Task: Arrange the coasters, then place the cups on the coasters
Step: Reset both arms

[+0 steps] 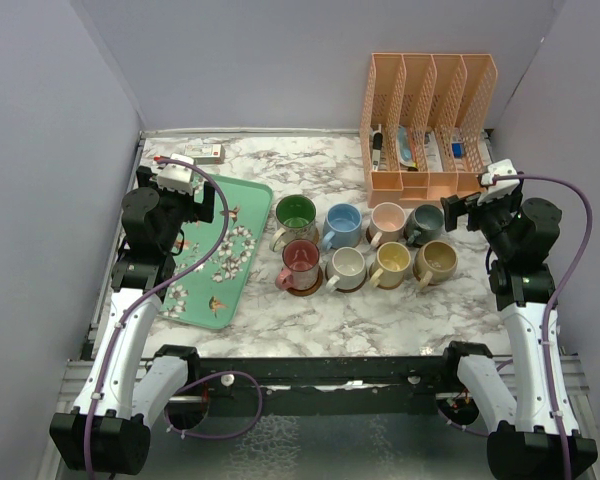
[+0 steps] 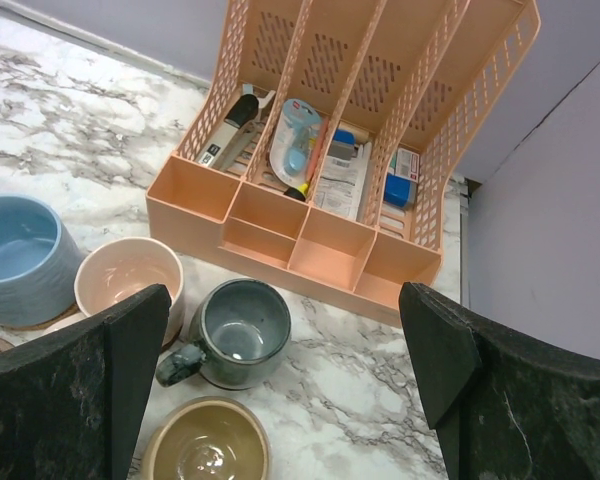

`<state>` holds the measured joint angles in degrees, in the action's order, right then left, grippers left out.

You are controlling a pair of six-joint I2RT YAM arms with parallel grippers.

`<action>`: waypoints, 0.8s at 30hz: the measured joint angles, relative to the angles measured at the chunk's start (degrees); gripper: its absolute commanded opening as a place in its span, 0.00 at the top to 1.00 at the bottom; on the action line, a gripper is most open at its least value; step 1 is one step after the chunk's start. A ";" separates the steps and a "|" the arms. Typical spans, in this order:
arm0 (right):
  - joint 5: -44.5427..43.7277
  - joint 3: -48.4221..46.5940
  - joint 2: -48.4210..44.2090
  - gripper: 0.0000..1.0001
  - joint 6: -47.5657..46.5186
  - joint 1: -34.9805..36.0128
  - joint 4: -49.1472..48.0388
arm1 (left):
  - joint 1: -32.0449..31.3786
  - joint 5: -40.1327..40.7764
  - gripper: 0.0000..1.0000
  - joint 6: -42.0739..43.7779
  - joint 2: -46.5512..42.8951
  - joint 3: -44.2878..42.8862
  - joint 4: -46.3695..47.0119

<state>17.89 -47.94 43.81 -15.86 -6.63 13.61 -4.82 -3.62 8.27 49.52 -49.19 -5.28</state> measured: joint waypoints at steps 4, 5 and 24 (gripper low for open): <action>0.42 0.00 0.00 0.00 0.00 -0.13 0.00 | 0.00 0.00 0.02 0.00 0.00 0.02 0.00; 0.66 0.00 0.00 0.00 0.00 -0.13 0.00 | 0.00 0.00 0.02 0.00 0.00 0.02 0.00; 2.10 0.00 0.00 0.00 -0.07 -0.13 0.02 | 0.00 -0.02 0.02 0.00 0.00 0.02 0.00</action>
<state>19.99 -47.94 43.81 -15.92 -6.76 13.63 -4.82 -3.64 8.27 49.52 -49.17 -5.28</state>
